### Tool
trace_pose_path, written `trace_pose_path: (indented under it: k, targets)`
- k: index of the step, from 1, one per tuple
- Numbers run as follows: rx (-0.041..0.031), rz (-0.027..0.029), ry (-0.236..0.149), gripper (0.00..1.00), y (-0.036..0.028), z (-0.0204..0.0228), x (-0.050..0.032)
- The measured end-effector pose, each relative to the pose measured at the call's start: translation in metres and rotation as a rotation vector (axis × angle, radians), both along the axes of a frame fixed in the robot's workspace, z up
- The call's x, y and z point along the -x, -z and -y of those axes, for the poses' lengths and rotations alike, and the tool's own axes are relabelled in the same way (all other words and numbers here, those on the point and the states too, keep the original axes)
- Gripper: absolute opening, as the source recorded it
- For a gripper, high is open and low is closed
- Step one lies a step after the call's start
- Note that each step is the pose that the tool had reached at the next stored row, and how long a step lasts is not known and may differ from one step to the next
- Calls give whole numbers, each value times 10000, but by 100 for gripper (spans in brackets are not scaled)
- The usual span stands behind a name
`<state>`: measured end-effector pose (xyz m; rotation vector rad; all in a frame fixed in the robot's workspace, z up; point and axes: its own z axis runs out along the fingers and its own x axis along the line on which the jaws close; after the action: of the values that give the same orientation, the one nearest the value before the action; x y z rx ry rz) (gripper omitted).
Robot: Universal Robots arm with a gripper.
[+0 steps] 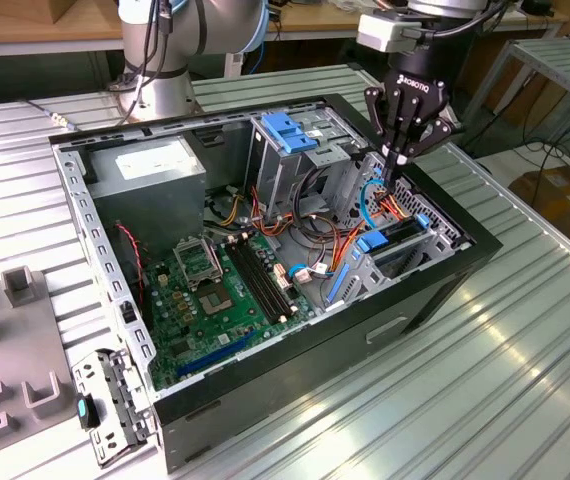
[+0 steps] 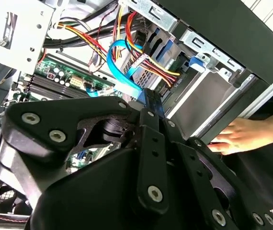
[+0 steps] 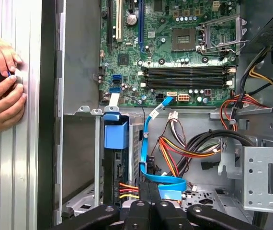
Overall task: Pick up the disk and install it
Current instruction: 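Insert the second disk wire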
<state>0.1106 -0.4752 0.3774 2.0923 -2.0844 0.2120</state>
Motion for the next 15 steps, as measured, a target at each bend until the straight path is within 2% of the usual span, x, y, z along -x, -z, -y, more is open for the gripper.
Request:
trace_pose_path:
  k: [4, 5, 15]
  targets:
    - [17, 0, 0, 11, 18, -4, 0]
    - [20, 0, 0, 18, 24, -4, 0]
    - [65, 0, 0, 18, 88, -7, 0]
